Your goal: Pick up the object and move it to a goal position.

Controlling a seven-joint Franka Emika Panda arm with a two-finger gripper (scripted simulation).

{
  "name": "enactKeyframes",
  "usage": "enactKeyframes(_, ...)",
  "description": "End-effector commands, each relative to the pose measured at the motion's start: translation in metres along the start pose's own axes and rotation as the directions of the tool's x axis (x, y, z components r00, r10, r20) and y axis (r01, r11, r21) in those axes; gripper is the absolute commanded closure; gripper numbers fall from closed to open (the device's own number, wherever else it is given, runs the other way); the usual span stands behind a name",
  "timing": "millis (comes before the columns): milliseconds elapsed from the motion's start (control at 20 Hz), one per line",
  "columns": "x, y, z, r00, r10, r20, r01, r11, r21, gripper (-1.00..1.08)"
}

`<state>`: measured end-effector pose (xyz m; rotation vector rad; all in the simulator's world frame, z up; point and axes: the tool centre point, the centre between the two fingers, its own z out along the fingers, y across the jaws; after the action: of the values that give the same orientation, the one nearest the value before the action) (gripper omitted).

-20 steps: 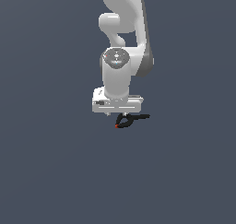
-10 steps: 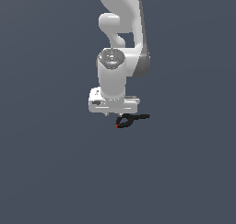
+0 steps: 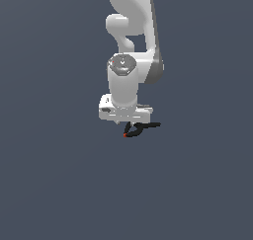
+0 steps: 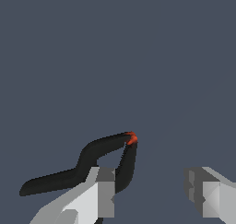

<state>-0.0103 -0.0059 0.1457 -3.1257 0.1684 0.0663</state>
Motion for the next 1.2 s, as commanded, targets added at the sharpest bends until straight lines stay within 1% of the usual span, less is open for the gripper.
enactKeyframes(0, -0.002, -0.007, 0.004, 0.999, 0.040, 0.001, -0.040, 0.999, 0.013, -0.20)
enactKeyframes(150, -0.005, -0.017, 0.009, 0.995, 0.103, 0.004, -0.103, 0.994, 0.033, -0.20)
enactKeyframes(300, -0.009, -0.029, 0.016, 0.984, 0.179, 0.012, -0.180, 0.982, 0.055, -0.20)
enactKeyframes(550, -0.017, -0.050, 0.028, 0.946, 0.321, 0.034, -0.323, 0.942, 0.091, -0.20)
enactKeyframes(700, -0.023, -0.061, 0.035, 0.913, 0.405, 0.052, -0.408, 0.907, 0.108, -0.20)
enactKeyframes(850, -0.028, -0.073, 0.042, 0.872, 0.485, 0.073, -0.490, 0.863, 0.121, -0.20)
enactKeyframes(1000, -0.034, -0.084, 0.049, 0.822, 0.561, 0.095, -0.569, 0.812, 0.130, -0.20)
enactKeyframes(1150, -0.040, -0.094, 0.056, 0.765, 0.633, 0.119, -0.644, 0.753, 0.135, -0.20)
